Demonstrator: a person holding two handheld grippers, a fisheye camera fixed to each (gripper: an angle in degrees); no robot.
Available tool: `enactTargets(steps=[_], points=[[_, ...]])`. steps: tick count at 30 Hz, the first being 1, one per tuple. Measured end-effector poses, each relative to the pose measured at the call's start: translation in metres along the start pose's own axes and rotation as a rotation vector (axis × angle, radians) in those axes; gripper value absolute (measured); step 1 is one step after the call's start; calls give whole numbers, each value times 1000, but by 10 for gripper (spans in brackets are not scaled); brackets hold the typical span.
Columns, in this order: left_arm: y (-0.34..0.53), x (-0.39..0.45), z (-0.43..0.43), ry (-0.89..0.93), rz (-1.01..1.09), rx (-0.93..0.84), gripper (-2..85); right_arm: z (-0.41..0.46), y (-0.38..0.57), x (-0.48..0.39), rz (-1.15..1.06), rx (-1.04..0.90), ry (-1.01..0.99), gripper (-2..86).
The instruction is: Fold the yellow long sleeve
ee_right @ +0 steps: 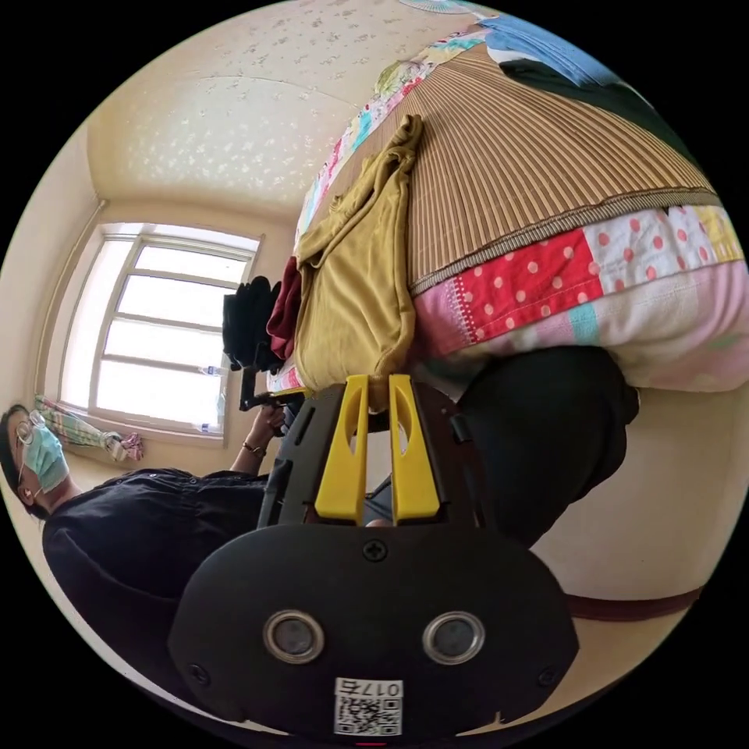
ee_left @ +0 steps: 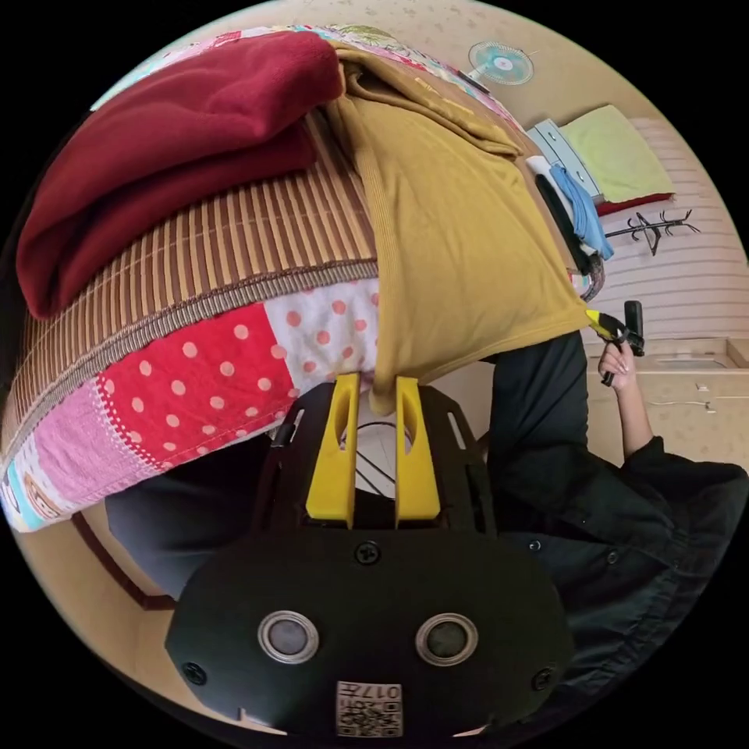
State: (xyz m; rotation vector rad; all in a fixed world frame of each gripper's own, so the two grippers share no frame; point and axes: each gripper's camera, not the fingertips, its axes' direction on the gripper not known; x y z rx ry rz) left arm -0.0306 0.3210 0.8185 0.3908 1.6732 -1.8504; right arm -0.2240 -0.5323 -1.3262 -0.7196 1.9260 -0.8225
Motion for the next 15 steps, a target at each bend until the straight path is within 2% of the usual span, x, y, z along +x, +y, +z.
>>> enactTargets(steps=[3, 6, 8, 10, 12, 14, 15], points=[[0, -14, 16, 166, 48, -133, 36, -15, 6, -2, -32, 101, -142, 19], [11, -22, 2, 213, 66, -126, 24, -34, 13, -1, -64, 220, -282, 16], [19, -16, -23, 308, 146, -104, 19, -49, 19, -2, -89, 303, -367, 13], [36, -7, -75, 560, 288, -1, 13, -61, 23, -9, -136, 356, -418, 10], [52, -8, -119, 703, 354, 122, 11, -73, 29, -21, -214, 395, -459, 7], [69, -13, -157, 799, 403, 238, 9, -103, 49, -31, -429, 588, -687, 7], [78, -16, -177, 827, 417, 297, 8, -111, 56, -30, -469, 659, -736, 7]])
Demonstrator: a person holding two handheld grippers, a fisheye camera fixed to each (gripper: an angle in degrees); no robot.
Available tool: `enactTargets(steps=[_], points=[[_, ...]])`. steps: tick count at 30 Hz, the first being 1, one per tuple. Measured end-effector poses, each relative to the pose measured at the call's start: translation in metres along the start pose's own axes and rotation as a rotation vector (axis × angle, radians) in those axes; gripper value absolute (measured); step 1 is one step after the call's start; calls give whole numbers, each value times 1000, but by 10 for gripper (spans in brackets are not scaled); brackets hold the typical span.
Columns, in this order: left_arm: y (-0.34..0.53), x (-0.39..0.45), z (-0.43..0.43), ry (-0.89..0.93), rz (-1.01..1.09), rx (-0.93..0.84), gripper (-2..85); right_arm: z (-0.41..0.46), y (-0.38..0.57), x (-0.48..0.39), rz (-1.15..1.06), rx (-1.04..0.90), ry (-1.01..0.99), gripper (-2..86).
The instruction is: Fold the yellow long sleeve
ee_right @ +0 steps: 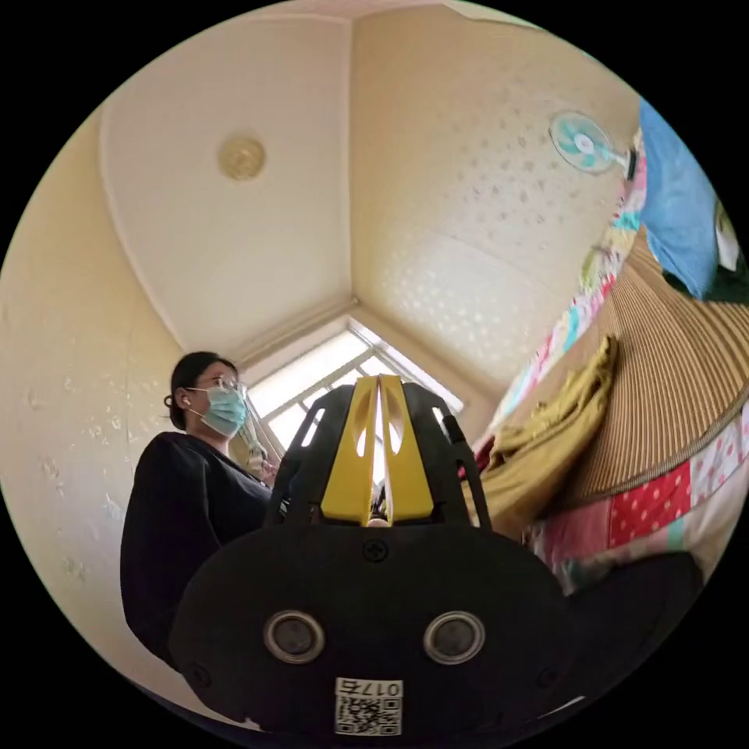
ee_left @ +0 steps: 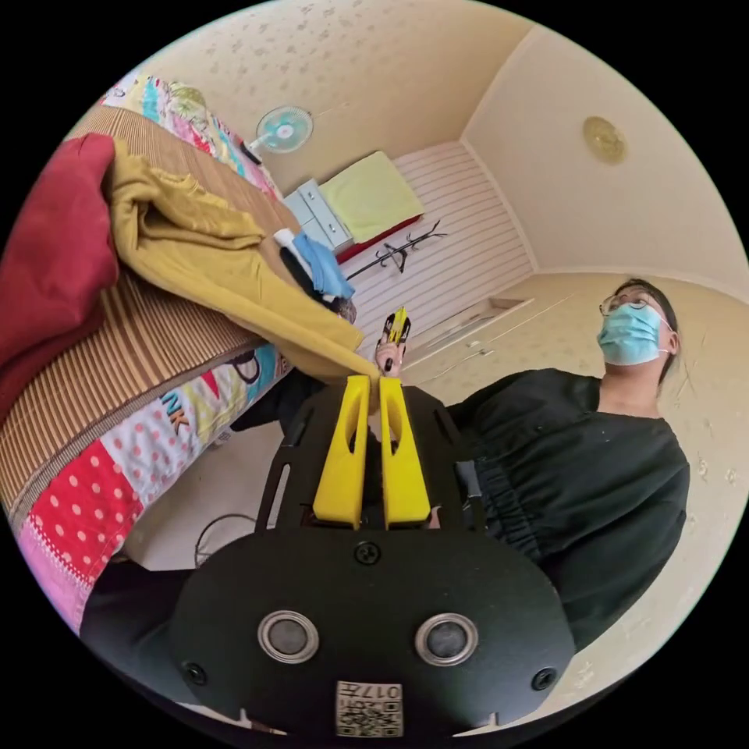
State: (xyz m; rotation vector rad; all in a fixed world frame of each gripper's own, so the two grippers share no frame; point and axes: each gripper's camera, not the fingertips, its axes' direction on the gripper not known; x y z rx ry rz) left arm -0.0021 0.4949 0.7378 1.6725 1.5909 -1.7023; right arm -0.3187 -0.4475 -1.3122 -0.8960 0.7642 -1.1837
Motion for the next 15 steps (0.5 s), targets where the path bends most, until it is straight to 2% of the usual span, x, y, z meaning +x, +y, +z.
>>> enactTargets(steps=[2, 3, 5, 6, 10, 14, 15], points=[[-1, 15, -14, 5, 35, 36, 7, -28, 0, -18, -66, 188, 24, 12], [-1, 19, -17, -1, 35, 31, 6, -30, -2, -18, -49, 185, 67, 13], [1, 16, -18, -27, -1, 12, 6, -25, -3, -2, 137, 97, 327, 23], [5, 13, -16, -51, -26, -6, 5, -21, -2, 4, 191, 64, 391, 31], [23, 5, -11, -28, -78, -37, 7, 44, 17, 51, 387, -321, 699, 96], [37, 0, -21, 12, -115, -4, 8, 131, 43, 98, 411, -721, 931, 116], [39, 1, -26, 13, -119, 10, 9, 143, 47, 105, 407, -772, 959, 117]])
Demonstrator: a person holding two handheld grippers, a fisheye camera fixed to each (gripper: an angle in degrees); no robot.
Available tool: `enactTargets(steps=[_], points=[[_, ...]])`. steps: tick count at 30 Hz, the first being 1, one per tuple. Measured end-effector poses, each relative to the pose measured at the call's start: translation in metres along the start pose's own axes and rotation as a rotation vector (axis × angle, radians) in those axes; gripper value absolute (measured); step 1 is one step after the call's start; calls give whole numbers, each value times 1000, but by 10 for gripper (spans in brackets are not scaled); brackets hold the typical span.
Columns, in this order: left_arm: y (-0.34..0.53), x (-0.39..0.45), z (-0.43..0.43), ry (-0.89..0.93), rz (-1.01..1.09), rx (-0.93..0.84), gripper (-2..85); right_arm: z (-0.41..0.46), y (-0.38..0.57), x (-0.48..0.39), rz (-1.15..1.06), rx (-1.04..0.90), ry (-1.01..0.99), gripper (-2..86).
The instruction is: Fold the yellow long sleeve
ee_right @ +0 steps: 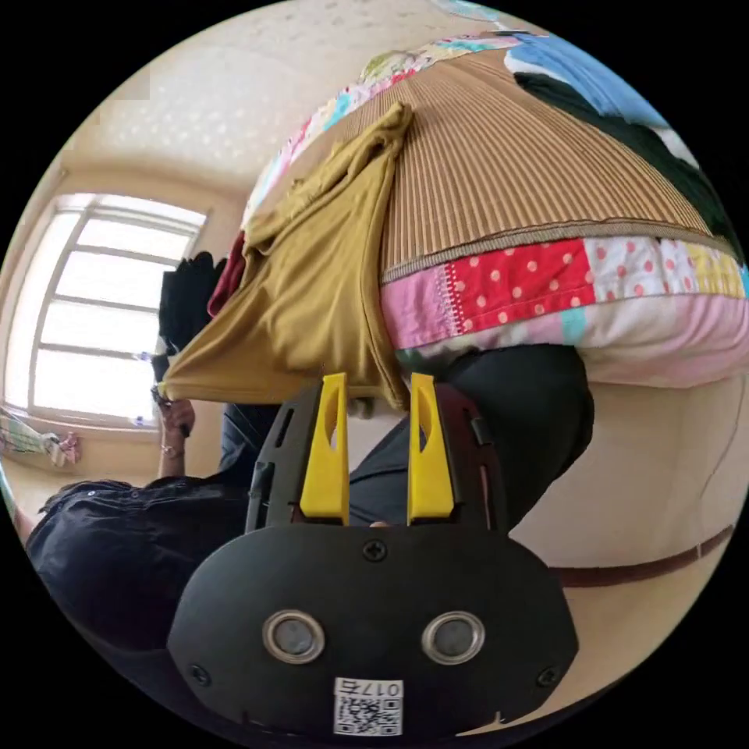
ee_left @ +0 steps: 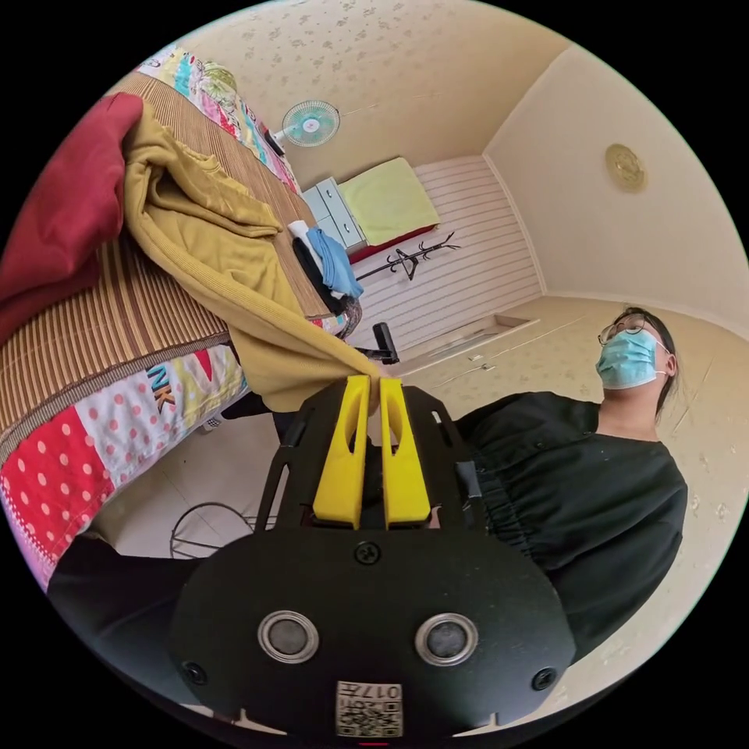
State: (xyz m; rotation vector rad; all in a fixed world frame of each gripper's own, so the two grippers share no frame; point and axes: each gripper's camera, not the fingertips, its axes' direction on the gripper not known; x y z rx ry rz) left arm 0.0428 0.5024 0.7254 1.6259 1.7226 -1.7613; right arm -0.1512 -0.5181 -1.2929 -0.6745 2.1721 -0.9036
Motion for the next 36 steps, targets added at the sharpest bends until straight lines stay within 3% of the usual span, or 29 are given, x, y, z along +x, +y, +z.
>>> enactTargets(steps=[2, 9, 13, 16, 21, 23, 27, 30, 34, 36], points=[[1, 3, -9, -3, -1, 19, 10, 41, -27, -20, -32, -169, 155, 119], [-4, 20, -32, -40, 27, 41, 11, 115, -66, -23, -65, -492, 259, 57], [-10, 27, -45, -15, 50, 83, 10, 87, -57, -23, -156, -484, 119, 40], [-12, 37, -58, -18, 77, 92, 8, 29, -37, -15, -234, -379, -61, 35], [-10, 44, -66, 40, 112, 40, 5, -106, 25, -4, -496, 124, -446, 32], [-4, 45, -60, 112, 131, 20, 5, -142, 56, 9, -583, 293, -605, 31], [28, 33, -43, 425, 164, 81, 7, -164, 99, 37, -674, 538, -850, 32], [53, -5, -40, 500, 58, 217, 8, -150, 102, 81, -497, 626, -972, 32], [54, -63, -53, 247, -213, 334, 8, -118, 78, 139, -81, 657, -903, 32], [32, -72, -62, 175, -256, 388, 8, -112, 56, 141, -40, 649, -897, 33]])
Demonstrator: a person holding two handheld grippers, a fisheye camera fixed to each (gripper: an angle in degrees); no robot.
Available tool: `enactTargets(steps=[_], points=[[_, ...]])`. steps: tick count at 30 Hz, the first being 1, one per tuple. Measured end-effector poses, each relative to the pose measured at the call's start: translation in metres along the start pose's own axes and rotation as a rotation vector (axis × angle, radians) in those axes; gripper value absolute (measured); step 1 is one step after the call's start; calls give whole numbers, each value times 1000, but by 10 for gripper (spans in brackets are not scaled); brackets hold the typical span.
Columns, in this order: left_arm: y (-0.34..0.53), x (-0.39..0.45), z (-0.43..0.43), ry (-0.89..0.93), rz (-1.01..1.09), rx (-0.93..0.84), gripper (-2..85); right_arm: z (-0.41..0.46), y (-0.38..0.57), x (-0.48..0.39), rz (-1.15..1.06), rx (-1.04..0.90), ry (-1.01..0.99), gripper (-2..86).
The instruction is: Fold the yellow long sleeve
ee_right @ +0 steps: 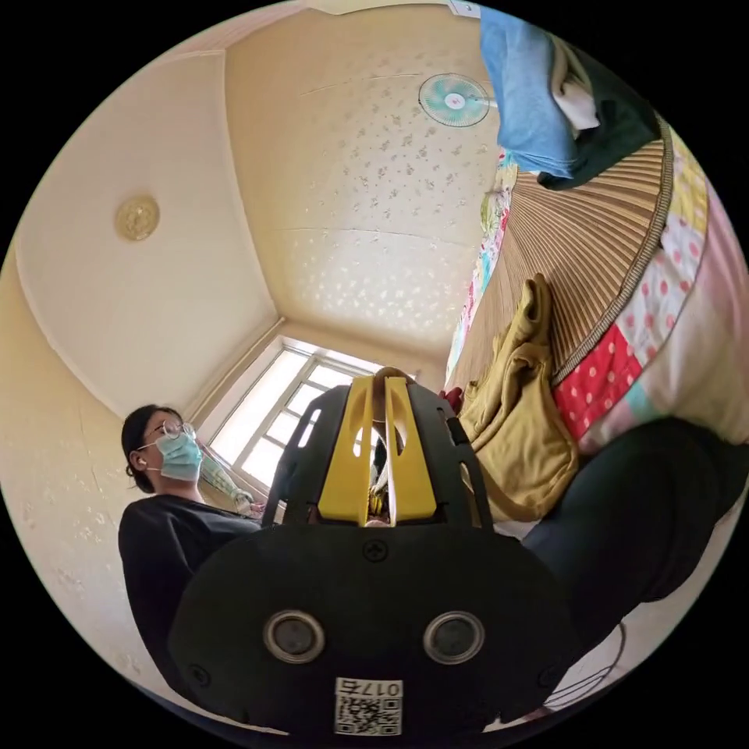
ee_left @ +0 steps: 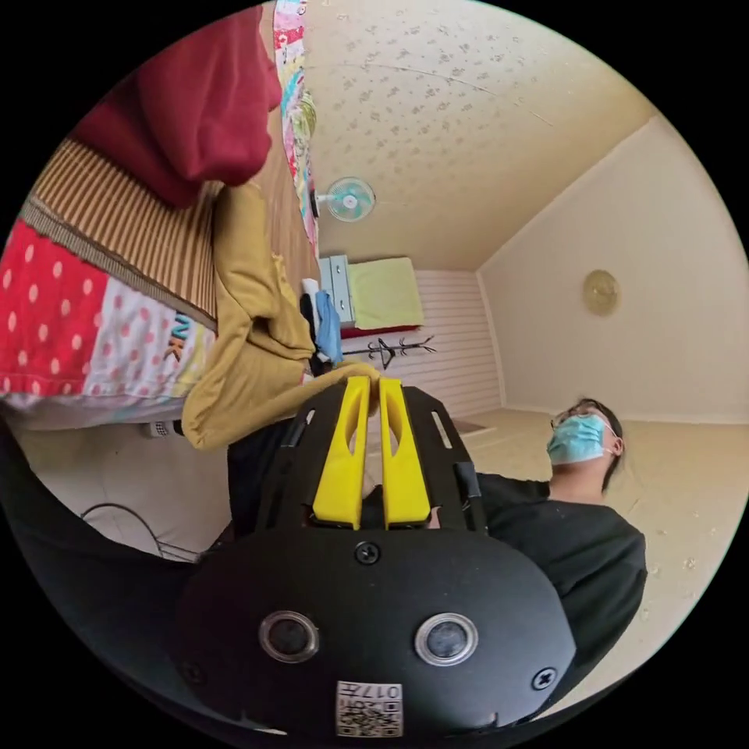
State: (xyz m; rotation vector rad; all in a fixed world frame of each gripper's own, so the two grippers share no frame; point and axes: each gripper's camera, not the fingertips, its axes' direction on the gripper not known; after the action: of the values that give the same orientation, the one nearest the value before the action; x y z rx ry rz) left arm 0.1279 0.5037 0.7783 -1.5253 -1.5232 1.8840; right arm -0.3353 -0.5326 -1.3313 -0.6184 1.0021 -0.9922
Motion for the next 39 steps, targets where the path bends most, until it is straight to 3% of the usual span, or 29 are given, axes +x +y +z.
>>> enactTargets(steps=[6, 10, 12, 15, 20, 22, 28, 31, 34, 39], points=[[-138, 23, 45, -64, 63, 94, 21, 69, -93, 31, 108, 101, -18, 41], [-225, -3, 75, -277, 25, 186, 85, 112, -140, 97, 367, 221, 124, 75], [-228, -10, 75, -291, 27, 267, 110, 122, -137, 116, 444, 284, 103, 82], [-191, -11, 75, -315, 101, 321, 120, 141, -127, 103, 323, 280, 77, 87], [-89, -41, 96, -639, 41, 237, 161, 219, -82, 51, 87, -67, 683, 88], [-45, -58, 106, -696, 18, 204, 172, 266, -61, 37, -22, -186, 773, 95], [1, -123, 138, -547, -61, 117, 173, 475, -1, 6, -245, -720, 782, 131], [3, -146, 146, -401, -88, 133, 103, 571, 35, -6, -334, -912, 809, 147], [6, -141, 149, -282, -48, 162, 70, 642, 64, 15, -260, -1079, 917, 174], [6, -80, 176, -558, 127, 67, 64, 703, 106, 35, -251, -1264, 1043, 212]])
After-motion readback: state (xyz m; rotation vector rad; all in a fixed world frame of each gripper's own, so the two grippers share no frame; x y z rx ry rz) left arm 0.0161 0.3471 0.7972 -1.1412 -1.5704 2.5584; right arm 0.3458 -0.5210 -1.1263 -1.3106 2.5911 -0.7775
